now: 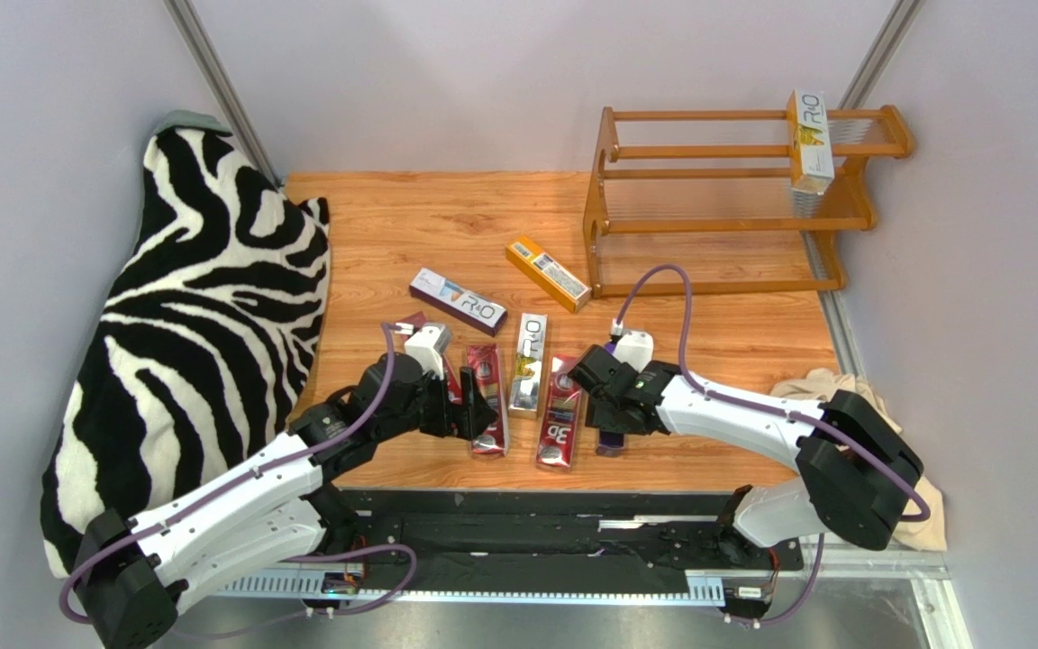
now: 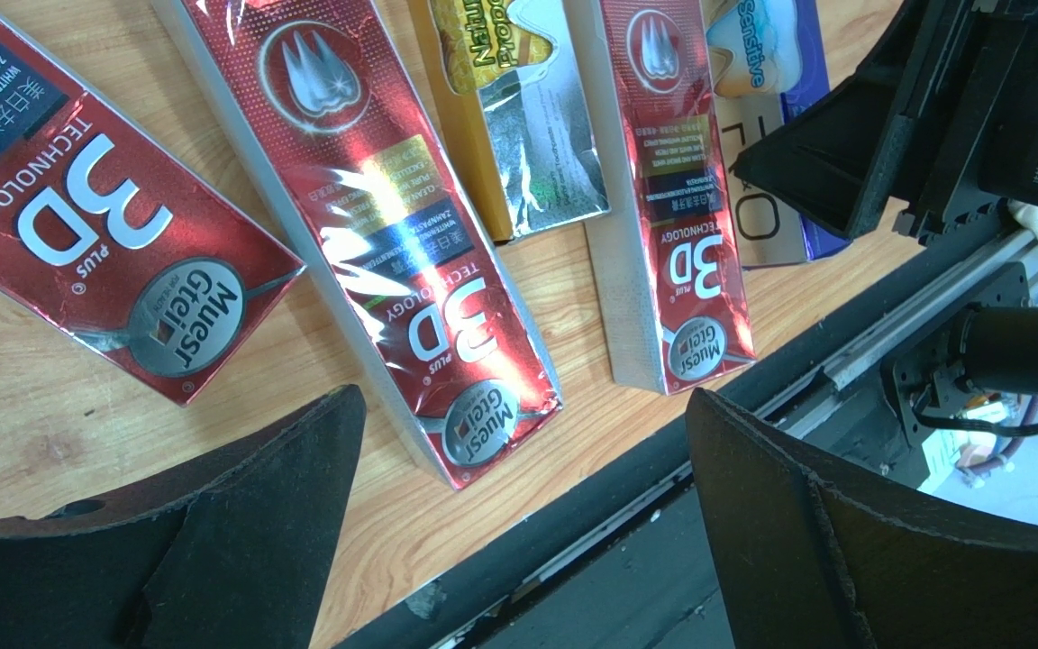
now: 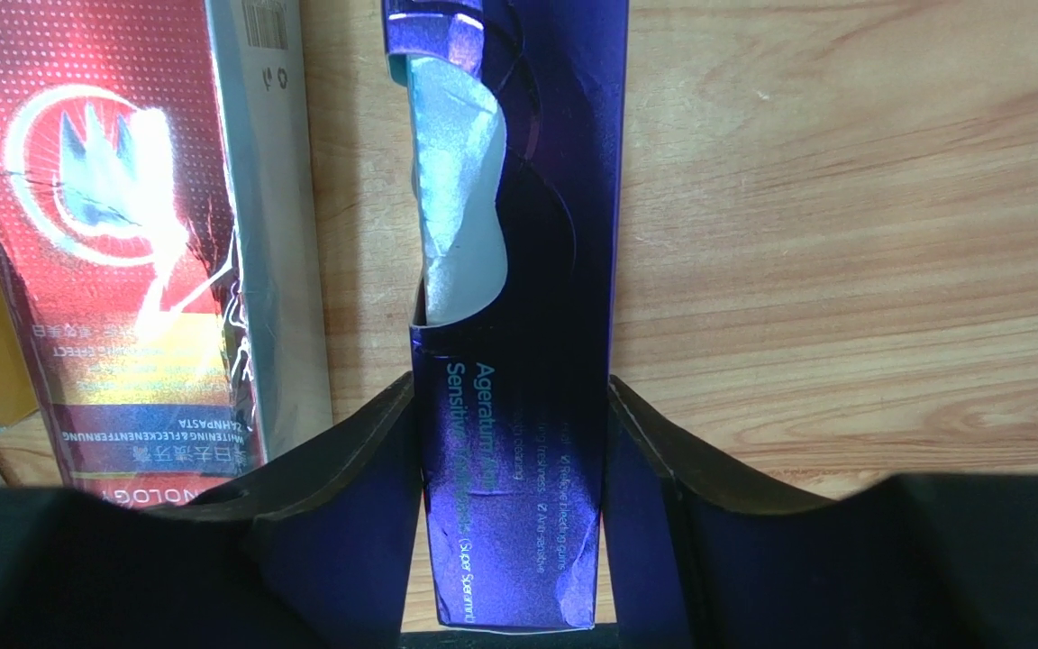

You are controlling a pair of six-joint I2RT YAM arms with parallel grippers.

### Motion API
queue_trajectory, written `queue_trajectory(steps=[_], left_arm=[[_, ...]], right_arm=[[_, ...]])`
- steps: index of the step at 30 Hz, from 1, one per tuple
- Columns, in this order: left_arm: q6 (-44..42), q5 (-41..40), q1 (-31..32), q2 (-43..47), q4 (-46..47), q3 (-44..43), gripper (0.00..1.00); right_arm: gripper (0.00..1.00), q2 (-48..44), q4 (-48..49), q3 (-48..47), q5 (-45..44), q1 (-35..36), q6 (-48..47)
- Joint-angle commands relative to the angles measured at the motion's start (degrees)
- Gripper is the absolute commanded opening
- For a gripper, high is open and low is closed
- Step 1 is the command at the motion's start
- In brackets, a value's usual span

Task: Place and organize the toothpastes onto the shelf
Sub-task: Pick up the toothpaste from the center of the board.

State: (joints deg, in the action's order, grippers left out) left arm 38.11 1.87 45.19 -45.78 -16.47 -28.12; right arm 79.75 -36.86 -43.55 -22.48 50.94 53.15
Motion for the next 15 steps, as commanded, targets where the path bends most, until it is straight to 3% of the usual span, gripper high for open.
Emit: queue_trajectory(steps=[1, 2, 15], left_arm=[[-0.1, 0.2, 0.1, 0.3, 1.3, -1.5, 0.98], [-0.1, 0.2, 0.1, 0.4, 1.4, -1.7, 0.98], [-0.1, 3.2, 0.1, 1.6, 2.9, -3.7, 0.99]], right_arm=[[0.32, 0.5, 1.1, -0.2, -3.3, 0.2, 1.6], [0.28, 0.2, 1.0, 0.0, -3.4, 0.2, 1.7], [0.26, -14.7, -0.5, 0.7, -0.4, 0.7, -3.8]])
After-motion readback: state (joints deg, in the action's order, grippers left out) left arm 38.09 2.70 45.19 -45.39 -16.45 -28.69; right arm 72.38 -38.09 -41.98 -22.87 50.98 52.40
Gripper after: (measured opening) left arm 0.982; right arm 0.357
